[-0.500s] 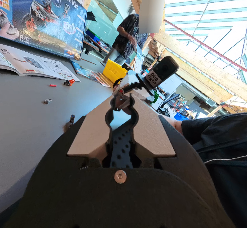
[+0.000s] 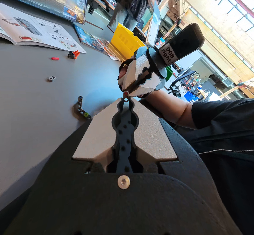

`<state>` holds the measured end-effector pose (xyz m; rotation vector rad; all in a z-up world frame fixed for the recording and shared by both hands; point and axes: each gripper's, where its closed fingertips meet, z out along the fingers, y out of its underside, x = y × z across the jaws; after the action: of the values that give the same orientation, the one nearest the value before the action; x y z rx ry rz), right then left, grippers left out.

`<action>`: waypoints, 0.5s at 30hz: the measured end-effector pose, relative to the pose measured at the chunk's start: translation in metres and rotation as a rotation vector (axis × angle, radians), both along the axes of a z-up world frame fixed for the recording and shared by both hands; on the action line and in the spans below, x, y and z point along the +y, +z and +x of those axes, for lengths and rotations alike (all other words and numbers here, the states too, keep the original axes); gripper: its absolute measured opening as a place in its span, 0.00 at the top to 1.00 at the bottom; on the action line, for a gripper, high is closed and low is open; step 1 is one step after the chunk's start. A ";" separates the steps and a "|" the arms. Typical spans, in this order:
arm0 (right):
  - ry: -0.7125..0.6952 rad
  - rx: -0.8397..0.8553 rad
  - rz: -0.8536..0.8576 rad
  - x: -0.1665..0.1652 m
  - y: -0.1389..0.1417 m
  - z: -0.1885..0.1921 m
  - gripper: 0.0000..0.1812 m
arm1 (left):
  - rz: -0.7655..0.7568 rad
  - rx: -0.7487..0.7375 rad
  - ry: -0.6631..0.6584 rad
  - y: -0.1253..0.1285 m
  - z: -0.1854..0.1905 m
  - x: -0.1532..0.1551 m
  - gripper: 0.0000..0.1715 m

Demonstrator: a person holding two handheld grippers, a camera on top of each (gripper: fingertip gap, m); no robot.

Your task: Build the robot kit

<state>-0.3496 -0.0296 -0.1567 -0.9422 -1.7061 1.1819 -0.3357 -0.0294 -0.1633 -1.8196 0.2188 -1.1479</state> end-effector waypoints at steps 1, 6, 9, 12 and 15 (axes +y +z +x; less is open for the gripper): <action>0.003 -0.002 -0.004 0.000 -0.001 0.000 0.98 | -0.004 0.005 -0.003 -0.001 0.000 0.000 0.97; -0.013 -0.010 -0.013 0.005 -0.003 -0.001 0.98 | -0.011 0.014 0.009 -0.002 -0.006 0.003 0.95; -0.015 -0.018 -0.028 0.006 -0.004 -0.002 0.98 | -0.025 0.025 -0.007 -0.005 -0.006 0.003 0.97; -0.029 -0.017 -0.033 0.007 -0.004 -0.004 0.98 | -0.041 0.007 -0.016 -0.005 -0.007 0.004 0.96; -0.034 -0.021 -0.038 0.007 -0.005 -0.005 0.98 | -0.049 0.022 -0.026 -0.008 -0.006 0.005 0.97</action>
<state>-0.3547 -0.0223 -0.1615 -1.0057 -1.6827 1.1895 -0.3418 -0.0243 -0.1712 -1.8778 0.2289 -1.1611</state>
